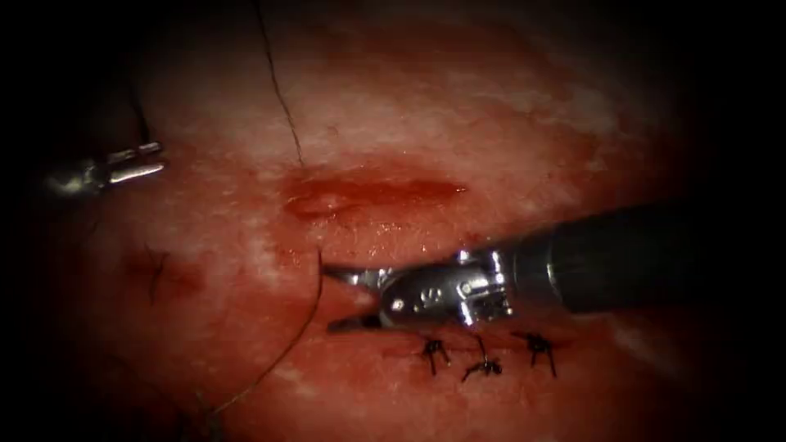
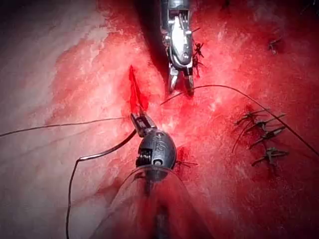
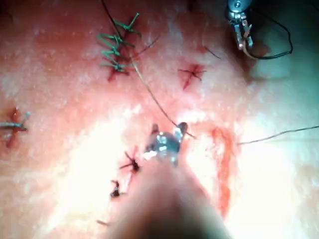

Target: Wound Closure

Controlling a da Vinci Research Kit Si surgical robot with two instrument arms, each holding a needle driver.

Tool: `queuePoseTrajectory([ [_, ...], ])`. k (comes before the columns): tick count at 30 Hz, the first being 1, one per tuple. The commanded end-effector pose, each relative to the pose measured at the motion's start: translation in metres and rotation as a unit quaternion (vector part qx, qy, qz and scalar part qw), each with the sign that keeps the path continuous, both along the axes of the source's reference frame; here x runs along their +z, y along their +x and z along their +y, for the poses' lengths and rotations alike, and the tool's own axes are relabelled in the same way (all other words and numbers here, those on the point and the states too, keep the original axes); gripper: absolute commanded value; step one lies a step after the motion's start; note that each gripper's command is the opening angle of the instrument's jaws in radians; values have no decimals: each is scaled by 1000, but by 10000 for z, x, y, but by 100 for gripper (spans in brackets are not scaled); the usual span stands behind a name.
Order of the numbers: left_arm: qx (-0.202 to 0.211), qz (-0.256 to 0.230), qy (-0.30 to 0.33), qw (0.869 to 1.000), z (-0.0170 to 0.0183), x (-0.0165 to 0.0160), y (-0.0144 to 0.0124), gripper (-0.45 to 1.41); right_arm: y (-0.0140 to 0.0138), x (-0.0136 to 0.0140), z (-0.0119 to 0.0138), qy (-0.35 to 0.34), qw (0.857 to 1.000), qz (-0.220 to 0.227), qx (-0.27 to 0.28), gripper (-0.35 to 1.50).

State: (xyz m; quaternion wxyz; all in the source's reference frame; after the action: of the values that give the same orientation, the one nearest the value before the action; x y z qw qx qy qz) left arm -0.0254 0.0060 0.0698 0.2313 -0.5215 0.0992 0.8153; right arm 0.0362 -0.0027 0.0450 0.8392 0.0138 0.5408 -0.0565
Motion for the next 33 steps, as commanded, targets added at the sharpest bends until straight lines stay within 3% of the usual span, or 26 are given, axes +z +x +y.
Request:
queuePoseTrajectory([
  [1,1,0,1,1000,-8,6,-5,-45,12,13,-4,-1,1000,-2,2,123],
  [5,0,0,2,1000,-8,5,-5,-45,23,22,2,-3,1000,-6,8,121],
  [6,0,0,2,1000,-8,5,-5,-45,26,23,4,-2,1000,-7,10,103],
  [7,0,0,2,1000,-8,5,-5,-45,26,23,5,-3,1000,-6,5,71],
  [8,0,0,2,1000,-8,5,-5,-45,26,22,6,5,1000,-2,-3,5],
  [9,0,0,2,1000,-8,5,-5,-45,25,20,7,12,1000,3,-9,-35],
  [16,1,1,3,1000,-8,4,-4,-45,25,-18,-3,39,999,0,-38,-35],
  [25,2,2,3,1000,-8,4,-4,-45,22,-88,-70,70,988,3,-137,-35],
  [33,2,2,3,1000,-8,4,-4,-45,27,-117,-91,92,979,20,-179,-35],
])
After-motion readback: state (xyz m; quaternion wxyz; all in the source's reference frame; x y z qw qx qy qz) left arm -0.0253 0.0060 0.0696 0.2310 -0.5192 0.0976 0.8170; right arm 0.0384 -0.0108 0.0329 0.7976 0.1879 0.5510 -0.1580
